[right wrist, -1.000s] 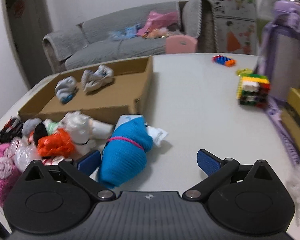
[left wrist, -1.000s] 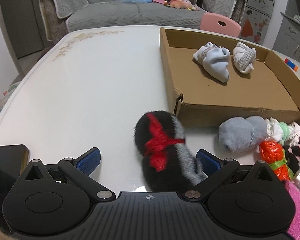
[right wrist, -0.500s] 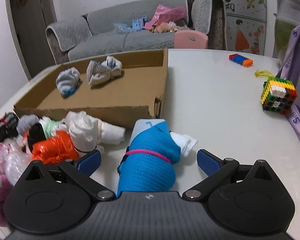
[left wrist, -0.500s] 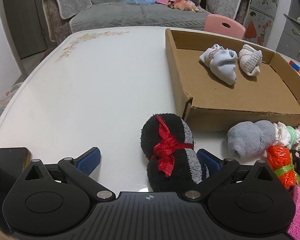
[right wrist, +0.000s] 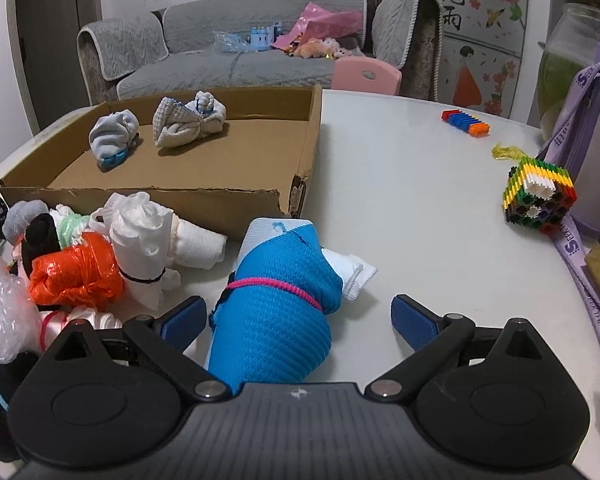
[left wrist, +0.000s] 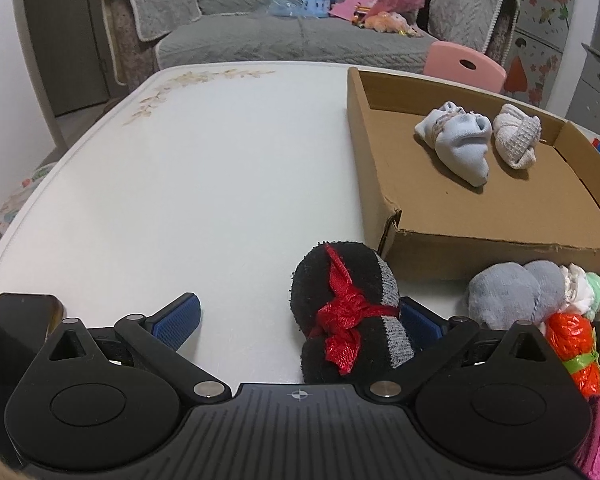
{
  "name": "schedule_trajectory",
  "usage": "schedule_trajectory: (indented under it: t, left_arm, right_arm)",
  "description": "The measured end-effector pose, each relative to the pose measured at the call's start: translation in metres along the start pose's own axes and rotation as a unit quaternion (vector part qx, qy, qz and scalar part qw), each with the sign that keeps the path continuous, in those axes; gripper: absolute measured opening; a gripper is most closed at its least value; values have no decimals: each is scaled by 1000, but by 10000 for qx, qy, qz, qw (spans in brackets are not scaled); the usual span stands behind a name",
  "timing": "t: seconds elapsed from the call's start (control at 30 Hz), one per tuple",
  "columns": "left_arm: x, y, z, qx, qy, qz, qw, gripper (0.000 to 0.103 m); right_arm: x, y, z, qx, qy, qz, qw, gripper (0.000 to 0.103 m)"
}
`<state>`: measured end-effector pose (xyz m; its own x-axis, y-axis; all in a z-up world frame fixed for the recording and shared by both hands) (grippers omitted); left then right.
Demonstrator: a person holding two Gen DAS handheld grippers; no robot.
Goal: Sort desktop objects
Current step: 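Grasp the black red-bow sock with the left gripper while the right grasps the blue sock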
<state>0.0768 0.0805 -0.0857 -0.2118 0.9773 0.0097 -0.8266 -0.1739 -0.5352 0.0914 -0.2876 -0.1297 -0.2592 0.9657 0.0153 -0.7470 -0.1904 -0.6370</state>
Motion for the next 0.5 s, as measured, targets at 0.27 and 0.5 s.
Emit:
schedule_trajectory:
  t: [0.27, 0.5]
  left_arm:
    - [-4, 4, 1, -162, 53, -97, 9998, 102]
    - [-15, 6, 13, -477, 184, -336, 9981, 49]
  right_arm:
    - [-2, 1, 3, -52, 18, 0, 10000, 87]
    - [-3, 0, 7, -238, 8, -1, 9997, 44]
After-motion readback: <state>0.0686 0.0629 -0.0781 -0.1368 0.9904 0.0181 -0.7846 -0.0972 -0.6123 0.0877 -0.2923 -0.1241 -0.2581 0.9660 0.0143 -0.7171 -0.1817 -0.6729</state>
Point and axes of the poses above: each gripper's, at about its wrist camera, not at the fingertips, and z roughly against the way its jaws point, x to its left, y to its underside, the point moved 4 cm from there along -z, roughly the way its jaws point, and after that the axes turned 8 degrees about x, right-handed, at the moved point
